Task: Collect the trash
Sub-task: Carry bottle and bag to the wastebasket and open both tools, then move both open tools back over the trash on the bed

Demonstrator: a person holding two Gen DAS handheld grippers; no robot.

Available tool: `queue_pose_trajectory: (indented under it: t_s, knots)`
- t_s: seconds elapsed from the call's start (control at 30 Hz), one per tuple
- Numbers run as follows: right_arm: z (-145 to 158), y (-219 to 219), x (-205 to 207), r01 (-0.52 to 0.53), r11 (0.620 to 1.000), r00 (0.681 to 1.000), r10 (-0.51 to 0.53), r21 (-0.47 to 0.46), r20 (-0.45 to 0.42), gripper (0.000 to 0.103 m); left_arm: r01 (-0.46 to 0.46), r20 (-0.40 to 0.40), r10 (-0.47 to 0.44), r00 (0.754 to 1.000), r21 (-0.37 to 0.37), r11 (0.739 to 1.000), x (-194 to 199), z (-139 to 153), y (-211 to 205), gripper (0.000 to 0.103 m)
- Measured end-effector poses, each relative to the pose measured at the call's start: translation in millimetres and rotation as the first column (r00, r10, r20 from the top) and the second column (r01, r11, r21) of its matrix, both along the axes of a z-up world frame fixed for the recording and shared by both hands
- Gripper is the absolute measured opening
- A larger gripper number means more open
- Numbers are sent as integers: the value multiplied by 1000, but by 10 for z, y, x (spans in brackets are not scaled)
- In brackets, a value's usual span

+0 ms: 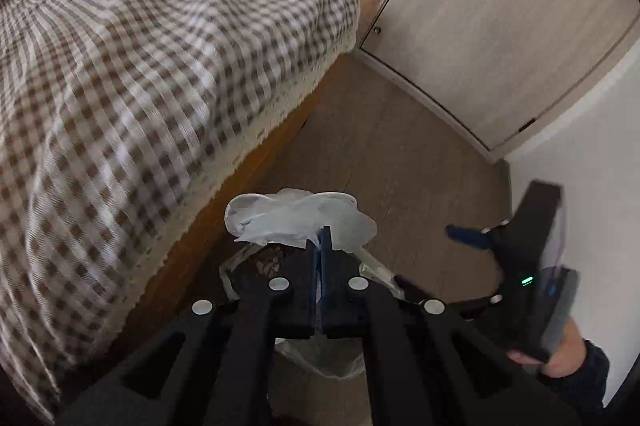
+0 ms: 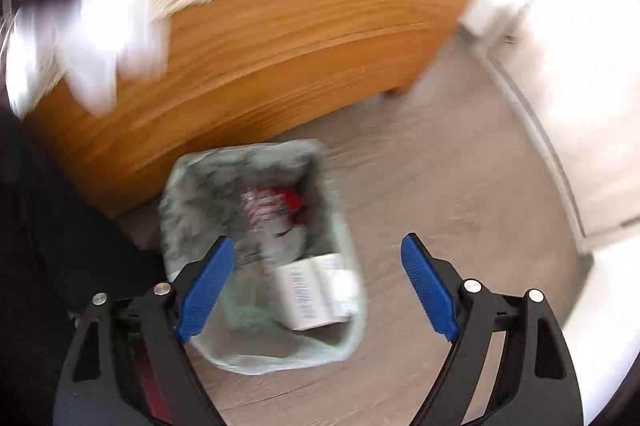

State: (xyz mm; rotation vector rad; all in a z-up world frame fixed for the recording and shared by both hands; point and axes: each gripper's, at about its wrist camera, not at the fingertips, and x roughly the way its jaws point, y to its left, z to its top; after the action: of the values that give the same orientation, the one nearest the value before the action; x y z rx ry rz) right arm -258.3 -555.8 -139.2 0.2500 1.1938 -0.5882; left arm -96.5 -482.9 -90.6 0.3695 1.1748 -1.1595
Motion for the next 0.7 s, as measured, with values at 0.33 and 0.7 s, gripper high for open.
queue_pose_trajectory:
  t_s: [0.33,0.7]
  knots:
    - [367,-193,-290,89,987,996,-87,-132,20,82,65,-62,-55,997,185,981,-218,-574,-290,0]
    - [450,-162,-293,93,979,996,-95,-182,0,82,53,-142,-27,990,178,983,-215,-634,-288,54]
